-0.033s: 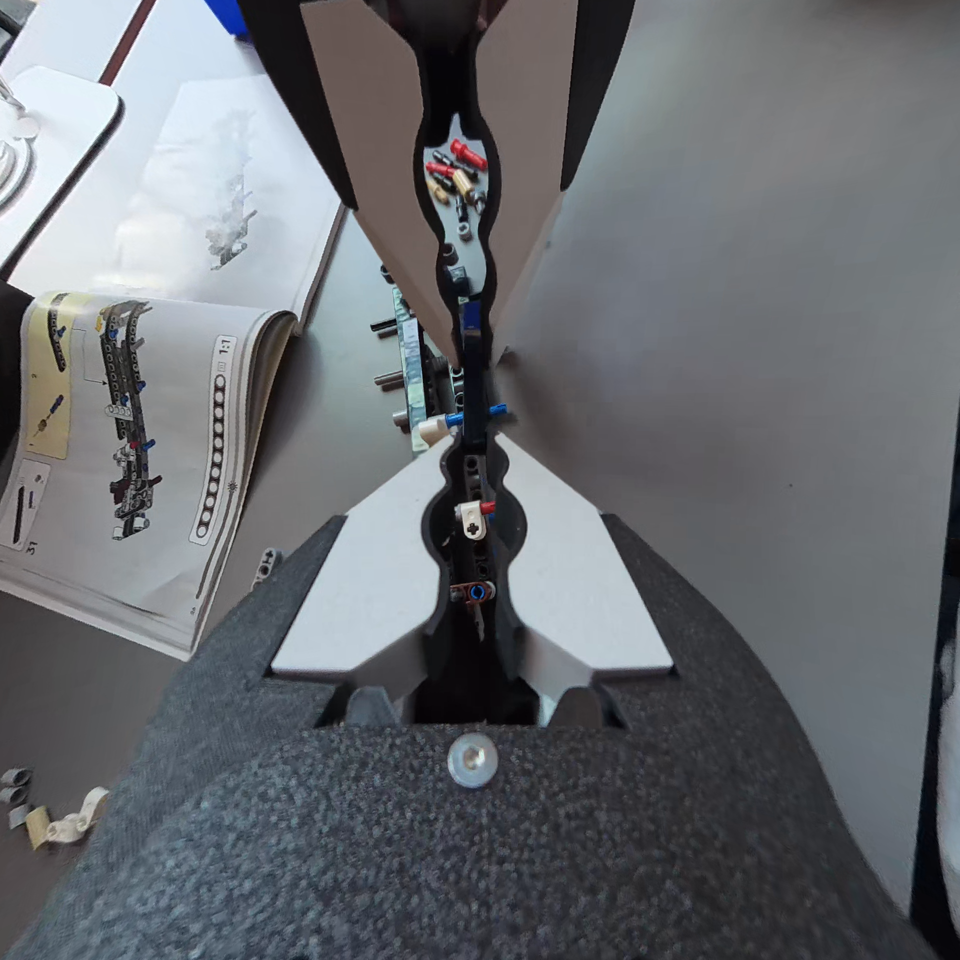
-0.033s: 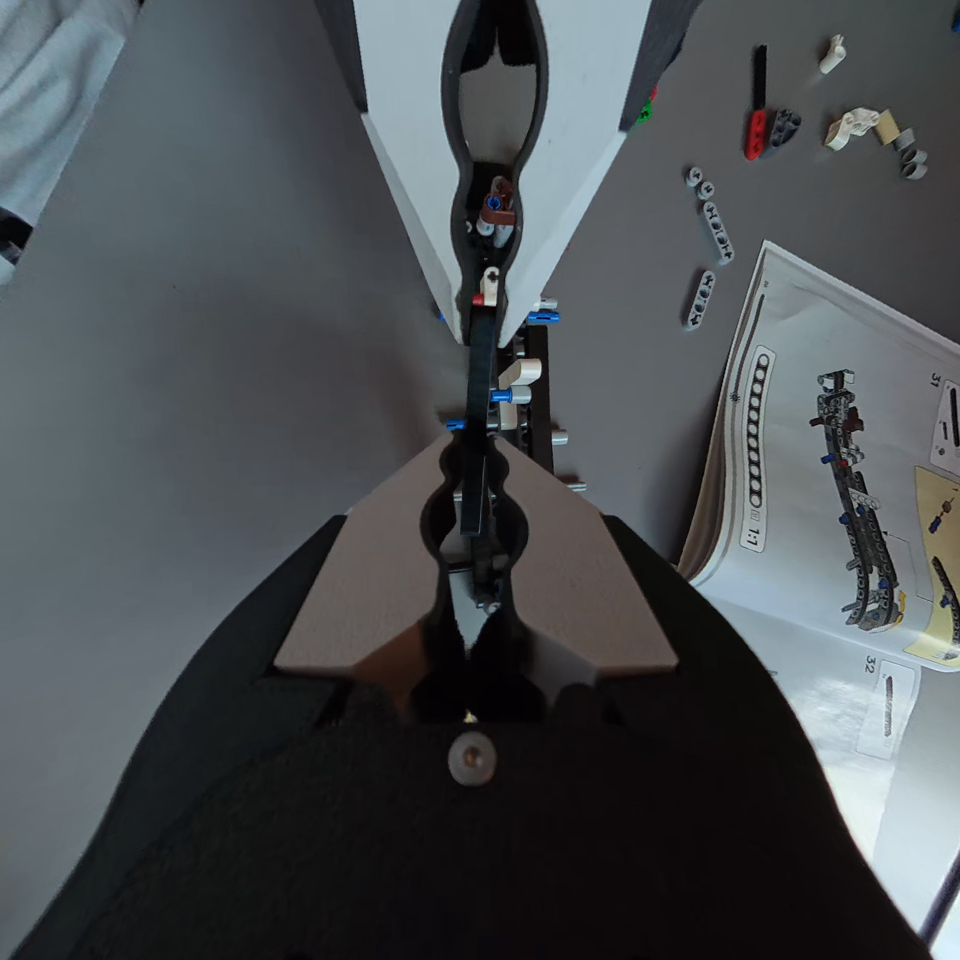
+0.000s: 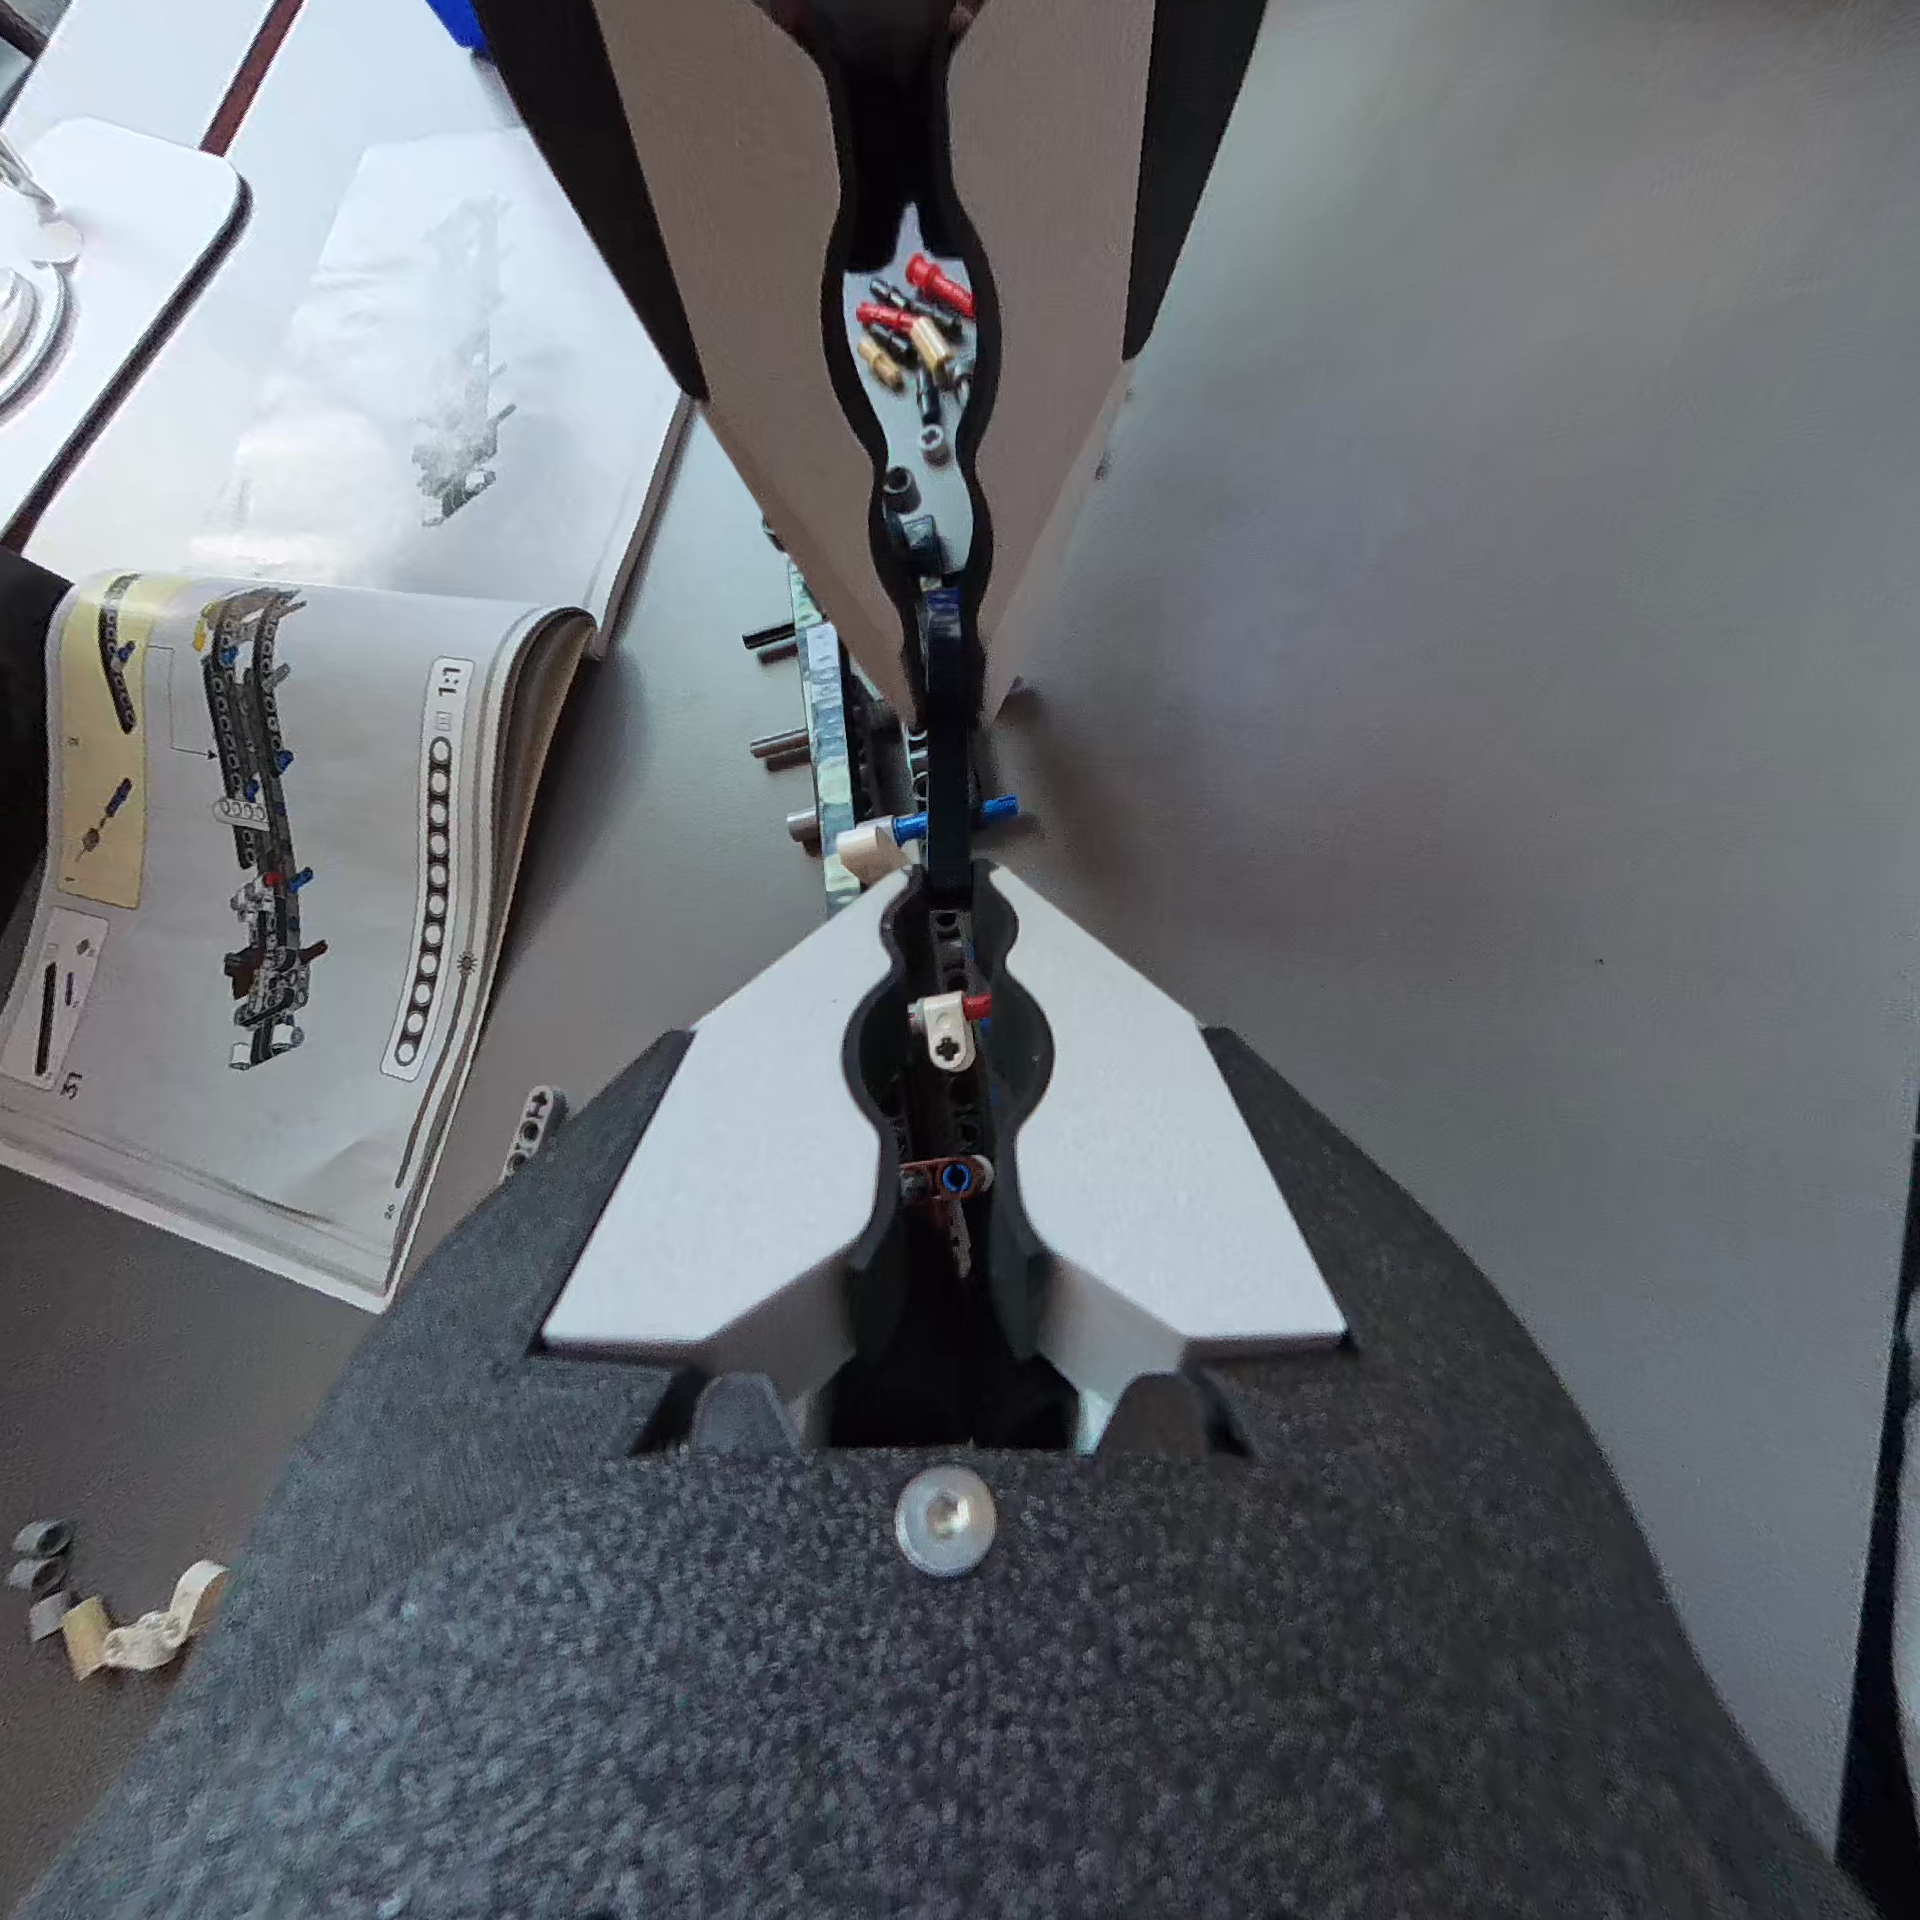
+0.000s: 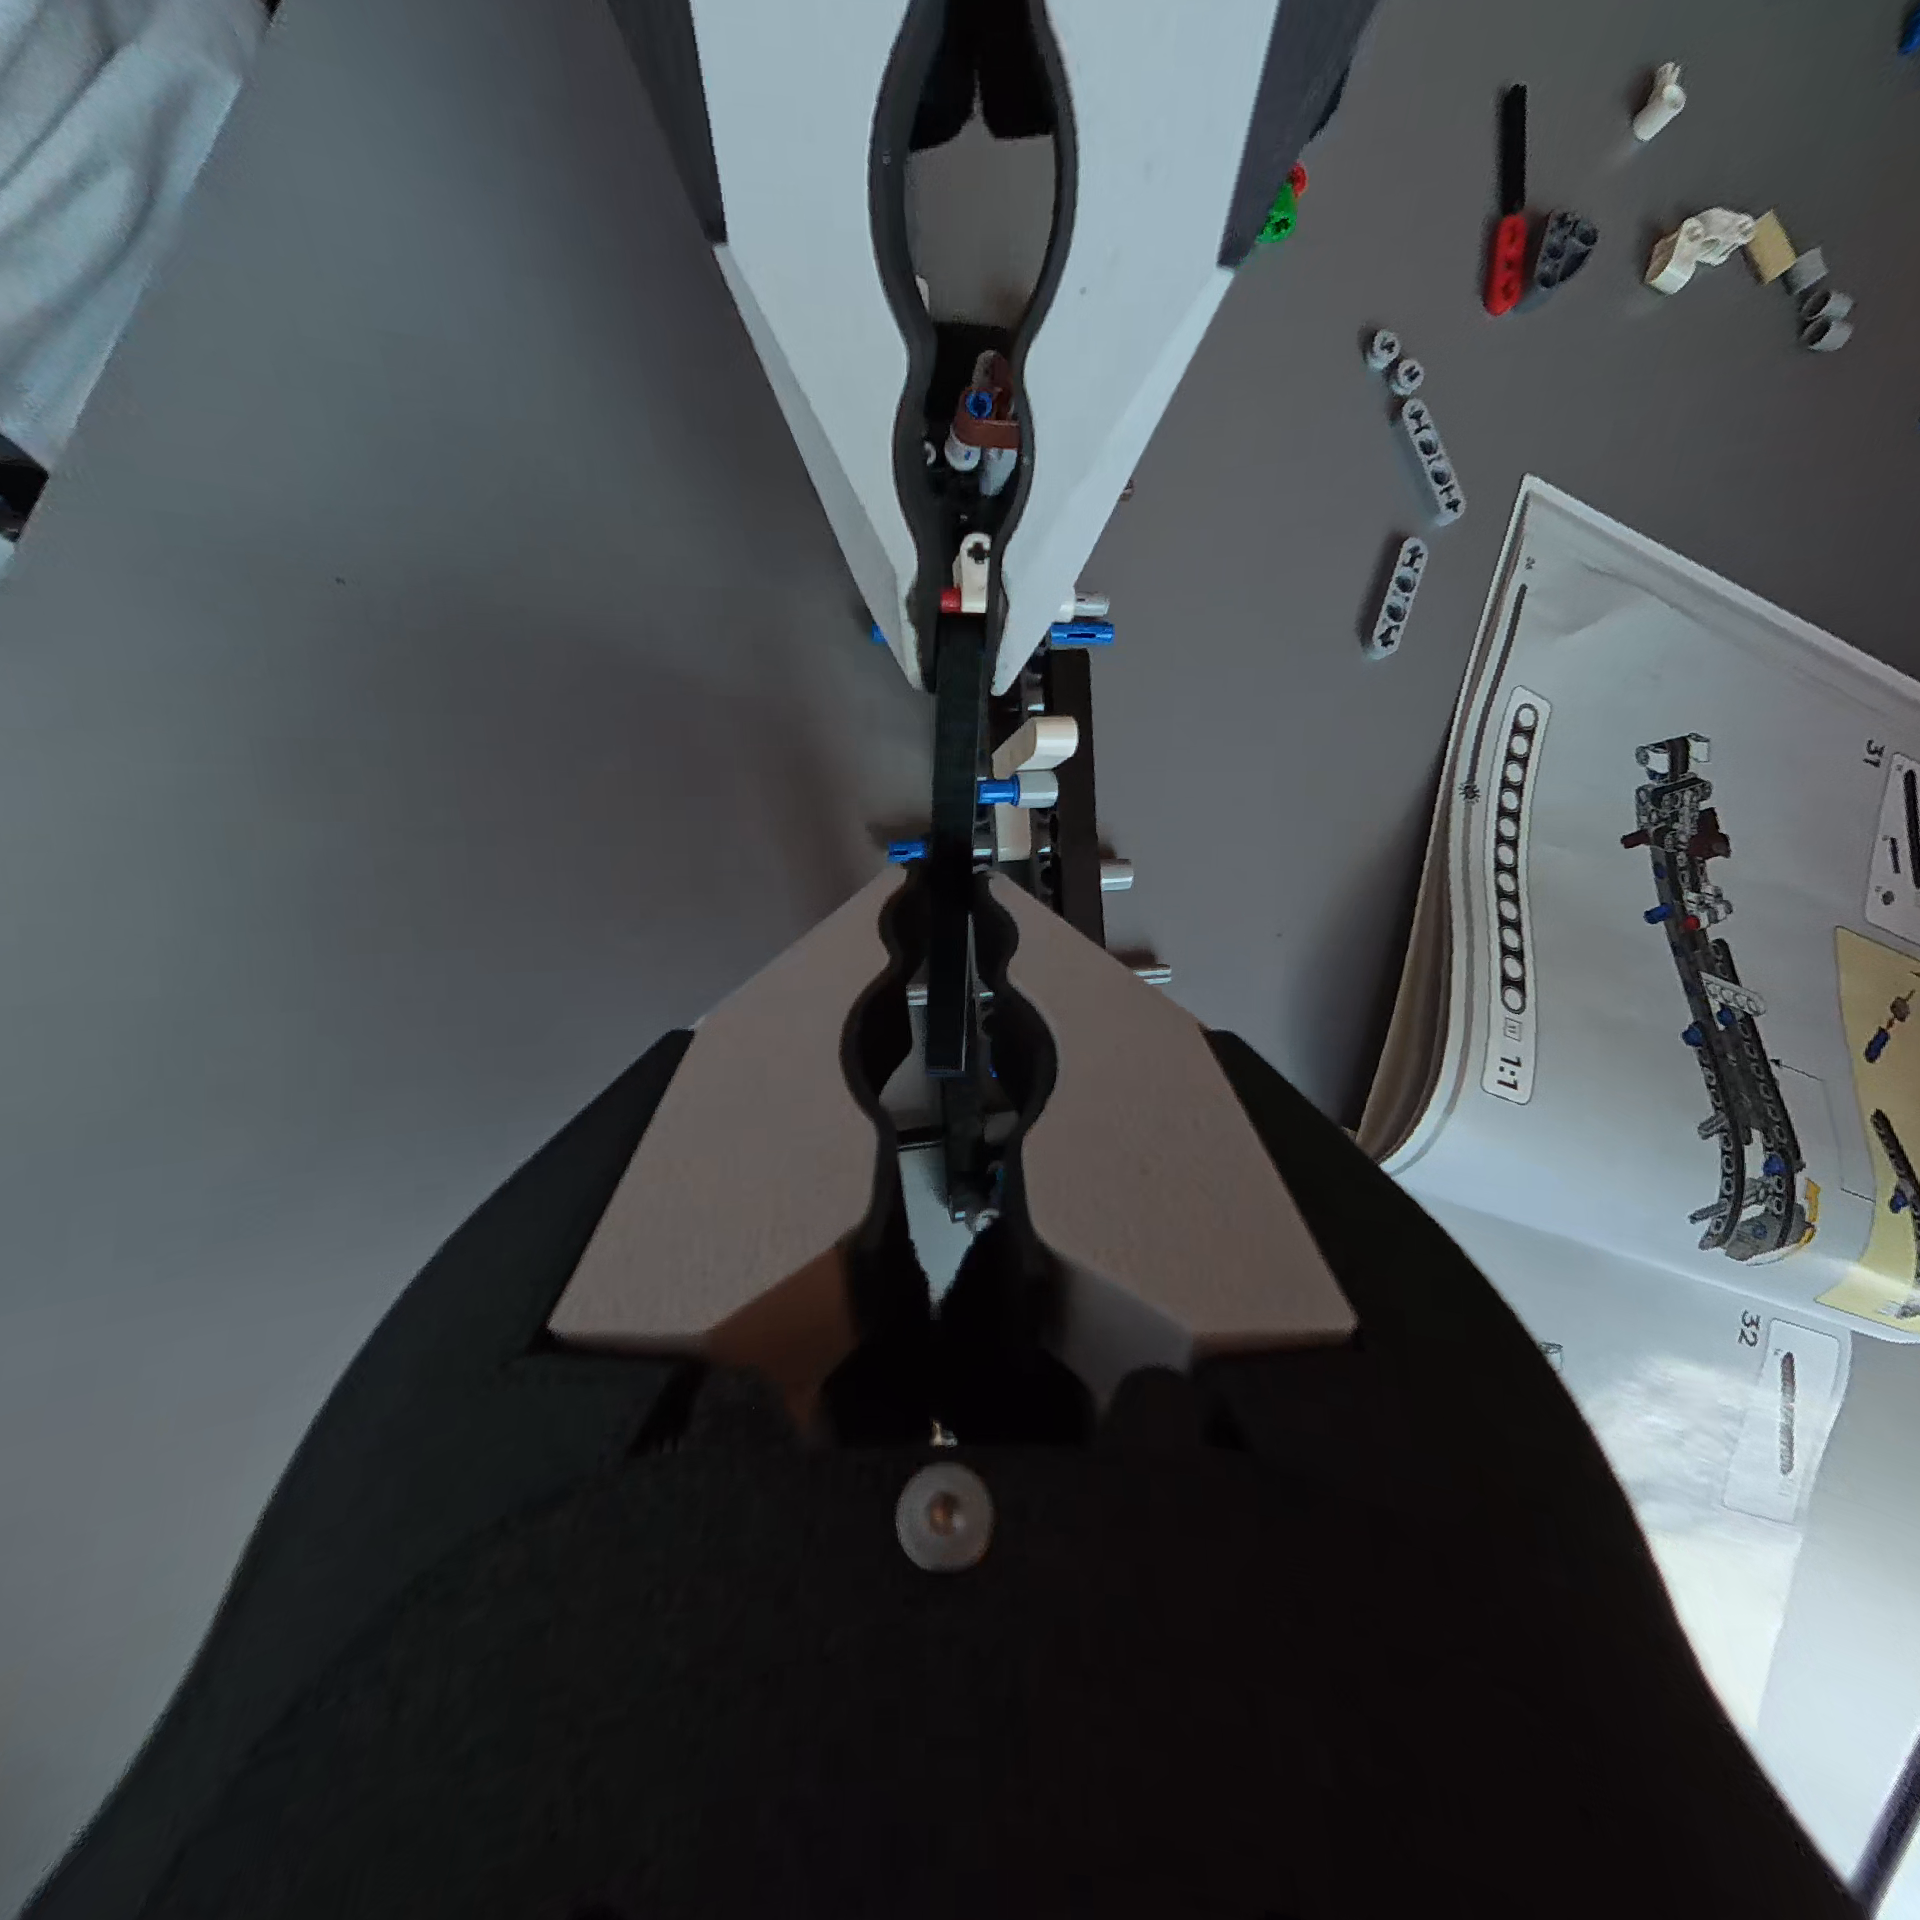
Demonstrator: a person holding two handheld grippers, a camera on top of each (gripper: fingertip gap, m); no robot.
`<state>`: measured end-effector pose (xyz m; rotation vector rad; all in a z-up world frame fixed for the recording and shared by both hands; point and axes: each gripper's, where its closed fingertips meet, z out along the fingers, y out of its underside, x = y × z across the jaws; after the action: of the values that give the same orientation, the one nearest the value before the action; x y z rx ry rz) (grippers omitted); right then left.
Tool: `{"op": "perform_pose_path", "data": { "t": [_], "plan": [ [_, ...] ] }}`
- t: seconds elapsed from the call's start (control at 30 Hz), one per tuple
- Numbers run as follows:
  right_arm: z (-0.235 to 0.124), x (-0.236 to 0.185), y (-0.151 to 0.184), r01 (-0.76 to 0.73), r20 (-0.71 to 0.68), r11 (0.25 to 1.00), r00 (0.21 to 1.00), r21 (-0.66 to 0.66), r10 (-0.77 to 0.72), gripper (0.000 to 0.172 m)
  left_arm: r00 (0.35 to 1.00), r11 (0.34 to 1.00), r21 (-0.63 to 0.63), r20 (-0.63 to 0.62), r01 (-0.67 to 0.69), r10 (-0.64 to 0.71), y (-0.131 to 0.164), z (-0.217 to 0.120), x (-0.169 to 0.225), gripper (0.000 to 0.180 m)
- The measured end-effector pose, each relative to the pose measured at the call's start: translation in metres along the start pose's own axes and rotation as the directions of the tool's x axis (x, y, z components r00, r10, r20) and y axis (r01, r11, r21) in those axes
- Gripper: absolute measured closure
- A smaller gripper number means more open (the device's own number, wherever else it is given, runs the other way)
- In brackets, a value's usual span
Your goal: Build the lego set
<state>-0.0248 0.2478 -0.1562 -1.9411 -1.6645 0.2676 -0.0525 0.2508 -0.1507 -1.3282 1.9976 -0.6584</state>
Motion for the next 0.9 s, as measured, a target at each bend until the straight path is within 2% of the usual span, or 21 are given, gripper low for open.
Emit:
{"op": "perform_pose_path", "data": {
  "t": [0.2, 0.33, 0.43, 0.5, 0.6, 0.67, 0.77, 0.83, 0.9],
  "plan": [
    [0.000, 0.005, 0.002, 0.051, -0.068, 0.999, 0.996, -0.004, -0.051, 0.172, 1.000, 1.000, -0.012, 0.026, 0.018, -0.017, 0.006, 0.001, -0.001, 0.175],
    [0.001, 0.003, 0.003, 0.039, -0.046, 0.999, 0.998, 0.002, -0.039, 0.172, 0.999, 1.000, -0.004, 0.035, 0.024, -0.024, 0.006, 0.003, -0.001, 0.175],
    [0.001, 0.000, 0.001, 0.010, -0.028, 1.000, 1.000, 0.022, -0.009, 0.147, 0.999, 0.999, 0.004, 0.031, 0.035, -0.035, 0.005, 0.002, -0.002, 0.175],
    [0.002, 0.003, -0.001, 0.012, -0.045, 0.999, 0.999, 0.031, -0.011, 0.149, 0.999, 0.999, 0.012, 0.021, 0.041, -0.041, 0.004, 0.002, 0.000, 0.174],
    [0.006, 0.004, 0.000, 0.043, -0.054, 0.999, 0.998, 0.019, -0.042, 0.164, 0.999, 0.999, 0.012, 0.025, 0.045, -0.045, 0.005, 0.004, -0.001, 0.175],
    [0.007, 0.004, 0.000, 0.060, -0.068, 0.998, 0.996, 0.016, -0.059, 0.166, 0.998, 0.999, 0.017, 0.025, 0.050, -0.050, 0.006, 0.004, -0.002, 0.175],
    [0.006, 0.000, -0.001, 0.028, -0.015, 0.999, 0.999, 0.017, -0.028, 0.166, 0.998, 0.998, 0.046, 0.012, 0.053, -0.054, 0.003, 0.002, 0.001, 0.173],
    [0.007, 0.001, 0.004, 0.049, -0.015, 0.999, 0.999, -0.018, -0.050, 0.166, 0.998, 0.997, 0.060, 0.038, 0.042, -0.044, 0.000, 0.000, -0.001, 0.148],
    [0.009, -0.002, 0.007, 0.053, 0.007, 0.998, 0.999, -0.040, -0.052, 0.166, 0.997, 0.997, 0.066, 0.061, 0.048, -0.052, -0.003, -0.003, -0.007, 0.134]
  ]
}}
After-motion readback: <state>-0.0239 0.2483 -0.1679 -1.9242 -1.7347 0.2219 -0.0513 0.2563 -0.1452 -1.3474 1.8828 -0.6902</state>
